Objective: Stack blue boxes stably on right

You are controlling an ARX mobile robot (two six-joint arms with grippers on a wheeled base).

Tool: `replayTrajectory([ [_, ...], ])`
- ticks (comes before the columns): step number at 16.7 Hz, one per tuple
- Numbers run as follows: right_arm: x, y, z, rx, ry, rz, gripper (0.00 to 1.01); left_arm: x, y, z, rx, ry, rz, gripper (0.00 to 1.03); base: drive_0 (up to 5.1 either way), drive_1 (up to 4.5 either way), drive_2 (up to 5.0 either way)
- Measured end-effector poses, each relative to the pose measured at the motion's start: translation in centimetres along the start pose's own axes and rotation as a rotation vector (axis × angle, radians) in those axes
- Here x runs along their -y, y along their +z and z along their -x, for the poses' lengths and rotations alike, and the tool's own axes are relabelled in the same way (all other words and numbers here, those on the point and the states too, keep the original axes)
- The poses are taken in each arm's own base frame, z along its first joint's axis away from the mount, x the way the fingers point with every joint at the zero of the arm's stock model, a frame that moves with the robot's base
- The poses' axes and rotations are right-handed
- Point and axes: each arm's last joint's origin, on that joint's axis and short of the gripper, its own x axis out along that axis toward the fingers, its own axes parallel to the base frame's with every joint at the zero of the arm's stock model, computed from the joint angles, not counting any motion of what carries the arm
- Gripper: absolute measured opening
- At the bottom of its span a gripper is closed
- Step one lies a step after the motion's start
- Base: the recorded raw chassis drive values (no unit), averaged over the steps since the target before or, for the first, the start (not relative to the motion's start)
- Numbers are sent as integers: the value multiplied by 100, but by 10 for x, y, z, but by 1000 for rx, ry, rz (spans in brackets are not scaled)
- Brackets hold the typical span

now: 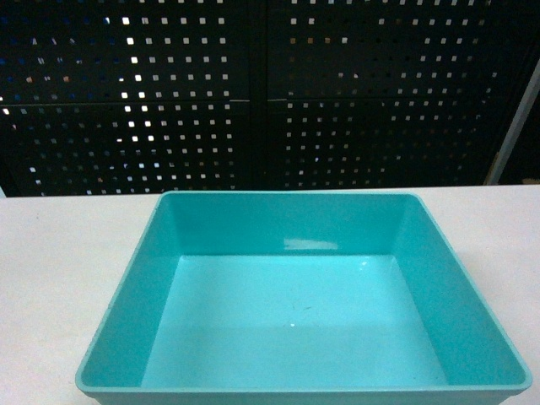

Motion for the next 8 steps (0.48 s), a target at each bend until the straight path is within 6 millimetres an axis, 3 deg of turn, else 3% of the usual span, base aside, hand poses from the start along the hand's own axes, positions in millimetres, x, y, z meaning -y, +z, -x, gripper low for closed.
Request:
replayTrajectory([
  [8, 0, 0, 0, 0, 0, 0, 98, 0, 0, 0, 0, 0, 0, 98, 0, 0, 0],
])
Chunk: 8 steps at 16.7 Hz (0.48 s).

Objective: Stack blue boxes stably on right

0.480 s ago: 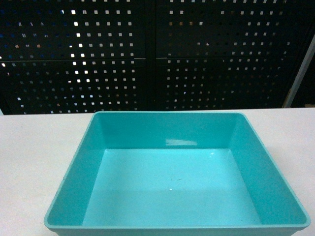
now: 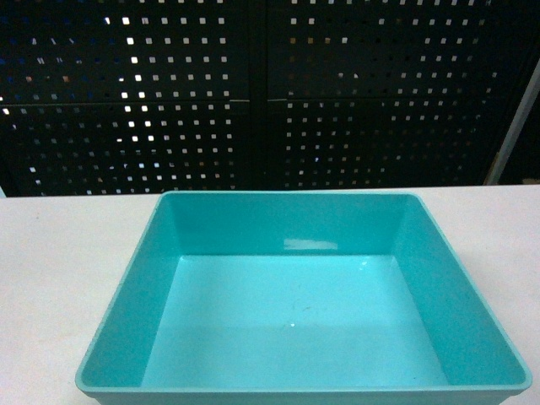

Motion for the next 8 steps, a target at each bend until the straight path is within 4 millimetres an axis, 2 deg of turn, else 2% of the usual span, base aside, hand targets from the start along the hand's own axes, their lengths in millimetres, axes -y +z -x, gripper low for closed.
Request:
replayTrajectory([
  [8, 0, 0, 0, 0, 0, 0, 98, 0, 0, 0, 0, 0, 0, 98, 0, 0, 0],
])
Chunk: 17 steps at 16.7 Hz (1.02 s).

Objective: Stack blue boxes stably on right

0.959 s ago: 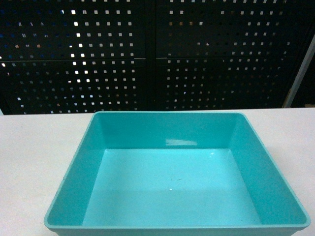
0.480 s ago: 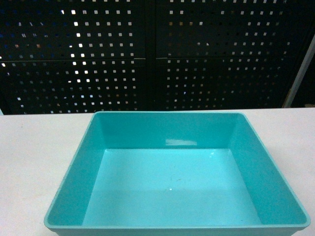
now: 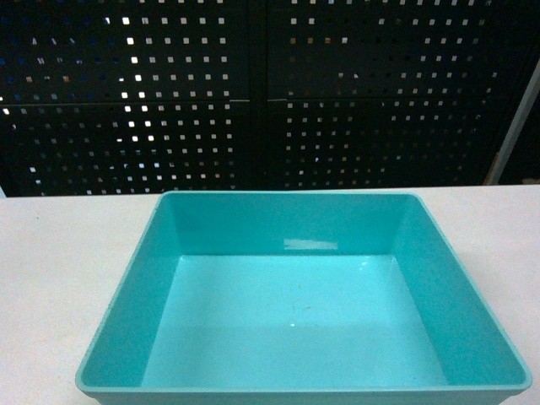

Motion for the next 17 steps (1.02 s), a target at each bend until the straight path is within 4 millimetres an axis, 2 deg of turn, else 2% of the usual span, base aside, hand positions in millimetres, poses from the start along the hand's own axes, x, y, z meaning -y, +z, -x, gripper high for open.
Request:
replayTrajectory([
  [6, 0, 0, 0, -5, -3, 0, 98, 0, 1, -1, 10, -16, 3, 98, 0, 0, 0],
  [7, -5, -6, -4, -125, 3, -35, 98, -9, 4, -11, -32, -38, 15, 98, 0, 0, 0],
  [8, -16, -15, -13, -337, 115, -112, 98, -22, -3, -23, -260, -34, 104, 98, 0, 0, 0],
  [9, -22, -14, -21, -402, 143, -164, 98, -26, -4, -29, -402, -85, 197, 98, 0, 0, 0],
  [10, -23, -2, -35, -419, 132, -200, 98, -23, 6, -43, -434, -205, 235, 98, 0, 0, 0],
  [12, -24, 29, -82, -416, 108, -208, 98, -11, 47, -90, -348, -408, 148, 98, 0, 0, 0],
  [13, -26, 29, -116, -493, 91, -206, 98, -13, 48, -121, -406, -453, 134, 98, 0, 0, 0],
  [14, -24, 18, -145, -540, 38, -186, 98, -17, 36, -145, -533, -460, 188, 98, 0, 0, 0],
  [15, -19, 5, -163, -603, 1, -183, 98, -19, 15, -163, -683, -489, 275, 98, 0, 0, 0],
  [16, -16, -2, -166, -635, -17, -183, 98, -26, 1, -175, -723, -453, 327, 98, 0, 0, 0],
  [17, -17, -1, -165, -632, -16, -183, 98, -30, 1, -177, -706, -413, 350, 98, 0, 0, 0],
])
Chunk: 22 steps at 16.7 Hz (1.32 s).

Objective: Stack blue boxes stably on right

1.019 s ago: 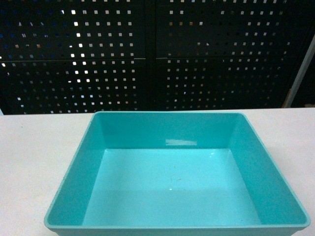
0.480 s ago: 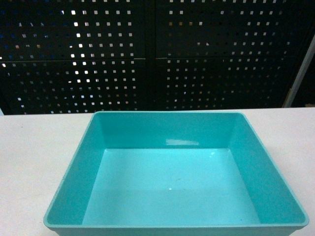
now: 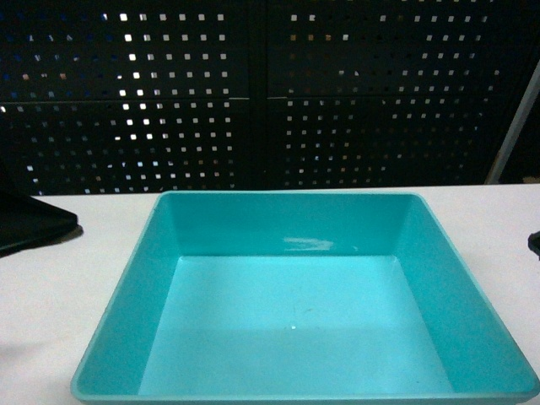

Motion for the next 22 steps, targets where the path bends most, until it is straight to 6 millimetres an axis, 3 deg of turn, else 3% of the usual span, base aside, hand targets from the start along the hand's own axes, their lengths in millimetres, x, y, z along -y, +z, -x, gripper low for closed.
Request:
replayTrajectory([
  [3, -2, 6, 4, 36, 10, 1, 98, 8, 14, 12, 74, -8, -14, 98, 0, 0, 0],
  [11, -3, 8, 3, 30, -10, 14, 98, 6, 11, 9, 57, -7, 12, 98, 0, 0, 0],
  [15, -26, 40, -15, 82, -111, 150, 98, 6, 11, 9, 56, -7, 12, 98, 0, 0, 0],
  [17, -29, 37, -23, 5, -152, 177, 98, 6, 11, 9, 56, -7, 12, 98, 0, 0, 0],
  [18, -30, 30, -44, -122, -198, 200, 98, 6, 11, 9, 57, -7, 12, 98, 0, 0, 0],
  [19, -38, 16, -79, -287, -189, 188, 98, 6, 11, 9, 57, -7, 11, 98, 0, 0, 0],
  [22, -53, 25, -81, -255, -154, 190, 98, 6, 11, 9, 56, -6, 12, 98, 0, 0, 0],
])
